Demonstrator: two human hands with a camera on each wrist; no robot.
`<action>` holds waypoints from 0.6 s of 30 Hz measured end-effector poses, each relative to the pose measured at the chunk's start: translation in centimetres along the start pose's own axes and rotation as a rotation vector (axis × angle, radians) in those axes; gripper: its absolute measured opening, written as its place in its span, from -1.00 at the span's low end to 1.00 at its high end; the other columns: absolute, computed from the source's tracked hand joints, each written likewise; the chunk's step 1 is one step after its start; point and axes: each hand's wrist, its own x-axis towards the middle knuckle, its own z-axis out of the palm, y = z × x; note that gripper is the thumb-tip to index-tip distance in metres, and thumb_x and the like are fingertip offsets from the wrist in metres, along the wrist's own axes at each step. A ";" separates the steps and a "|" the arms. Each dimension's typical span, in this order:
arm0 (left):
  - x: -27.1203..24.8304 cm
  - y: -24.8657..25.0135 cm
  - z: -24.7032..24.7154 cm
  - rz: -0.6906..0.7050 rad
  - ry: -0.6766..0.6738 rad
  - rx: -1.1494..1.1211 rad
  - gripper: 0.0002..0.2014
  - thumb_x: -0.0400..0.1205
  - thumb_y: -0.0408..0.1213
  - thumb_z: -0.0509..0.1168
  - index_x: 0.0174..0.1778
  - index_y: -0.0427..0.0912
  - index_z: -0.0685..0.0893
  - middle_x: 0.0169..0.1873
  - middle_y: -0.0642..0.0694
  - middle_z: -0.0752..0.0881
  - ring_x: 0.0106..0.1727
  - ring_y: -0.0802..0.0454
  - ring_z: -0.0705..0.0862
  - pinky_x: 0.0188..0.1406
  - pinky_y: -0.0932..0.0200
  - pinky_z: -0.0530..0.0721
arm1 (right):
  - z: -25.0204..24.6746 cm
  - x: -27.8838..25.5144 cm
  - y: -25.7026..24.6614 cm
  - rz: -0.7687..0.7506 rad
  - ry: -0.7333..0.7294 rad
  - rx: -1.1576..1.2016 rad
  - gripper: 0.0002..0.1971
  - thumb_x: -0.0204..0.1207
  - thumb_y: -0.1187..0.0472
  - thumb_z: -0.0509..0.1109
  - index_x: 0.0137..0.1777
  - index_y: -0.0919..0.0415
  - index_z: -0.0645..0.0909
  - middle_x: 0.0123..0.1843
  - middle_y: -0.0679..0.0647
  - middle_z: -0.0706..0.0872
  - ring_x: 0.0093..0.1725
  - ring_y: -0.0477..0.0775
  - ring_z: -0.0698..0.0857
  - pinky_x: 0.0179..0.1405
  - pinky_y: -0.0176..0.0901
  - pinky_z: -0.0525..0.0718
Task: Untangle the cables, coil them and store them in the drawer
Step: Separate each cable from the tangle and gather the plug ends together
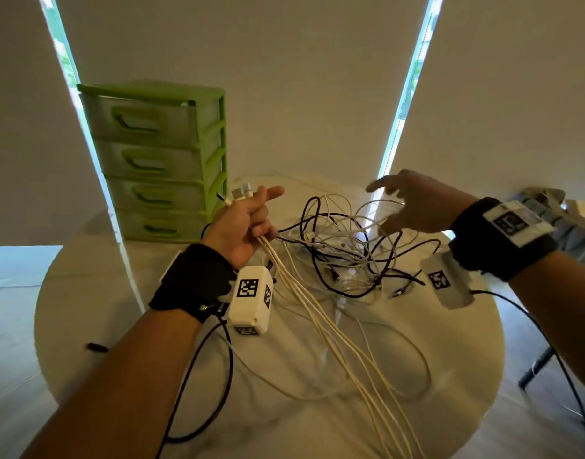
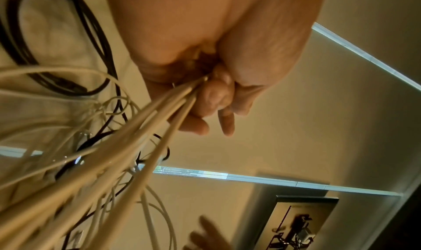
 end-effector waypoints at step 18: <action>-0.2 0.8 -2.0 0.058 0.031 0.040 -0.71 0.77 -0.14 0.10 0.11 -0.21 0.68 -0.68 0.10 0.20 -0.66 0.20 0.21 -0.50 0.27 0.48 | 6.7 3.1 -4.3 -0.183 -0.260 -0.293 -0.82 0.58 0.12 0.33 0.11 -0.01 0.71 0.10 -0.05 0.71 0.01 -0.03 0.64 -0.02 -0.24 0.55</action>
